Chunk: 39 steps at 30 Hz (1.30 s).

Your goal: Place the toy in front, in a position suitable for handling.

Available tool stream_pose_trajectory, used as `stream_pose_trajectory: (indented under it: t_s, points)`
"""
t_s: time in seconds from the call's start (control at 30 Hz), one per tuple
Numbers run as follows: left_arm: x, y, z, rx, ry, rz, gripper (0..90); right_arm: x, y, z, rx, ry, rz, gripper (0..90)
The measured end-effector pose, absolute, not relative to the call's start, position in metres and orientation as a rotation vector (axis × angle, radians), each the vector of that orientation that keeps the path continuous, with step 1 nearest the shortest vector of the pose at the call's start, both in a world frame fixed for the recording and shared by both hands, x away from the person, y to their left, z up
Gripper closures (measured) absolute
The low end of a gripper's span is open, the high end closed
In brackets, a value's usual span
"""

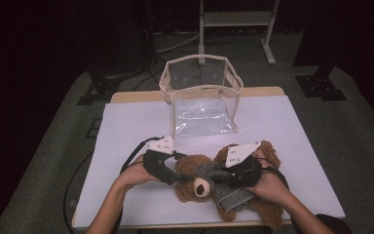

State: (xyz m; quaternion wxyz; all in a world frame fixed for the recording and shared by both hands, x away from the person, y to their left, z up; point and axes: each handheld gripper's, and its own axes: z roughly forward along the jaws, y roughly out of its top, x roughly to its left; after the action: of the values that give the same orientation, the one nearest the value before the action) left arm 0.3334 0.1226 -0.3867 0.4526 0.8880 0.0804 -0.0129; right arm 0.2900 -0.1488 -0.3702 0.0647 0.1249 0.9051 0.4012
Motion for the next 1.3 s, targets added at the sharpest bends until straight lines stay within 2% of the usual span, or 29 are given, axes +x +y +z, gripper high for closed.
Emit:
stream_pose_trajectory:
  t_s: [0.27,0.43,0.6,0.7,1.0,1.3]
  points:
    - [0.321,0.113,-0.390,2.223,0.148,0.020,32.6,0.292,-0.136,-0.341,0.303,2.671,1.229,74.9]
    - [0.317,0.116,-0.391,2.216,0.147,0.038,33.4,0.299,-0.116,-0.345,0.248,2.718,1.077,74.8]
    - [0.316,0.117,-0.391,2.197,0.142,0.023,34.1,0.301,-0.138,-0.353,0.313,2.769,1.028,74.8]
    - [0.316,0.116,-0.390,2.186,0.130,0.012,38.0,0.301,-0.147,-0.352,0.342,2.789,1.051,74.7]
    - [0.316,0.118,-0.391,2.182,0.140,0.017,37.8,0.306,-0.122,-0.337,0.260,2.763,1.058,74.3]
    - [0.320,0.122,-0.395,2.199,0.217,0.012,29.7,0.317,-0.143,-0.352,0.362,2.827,1.033,74.5]
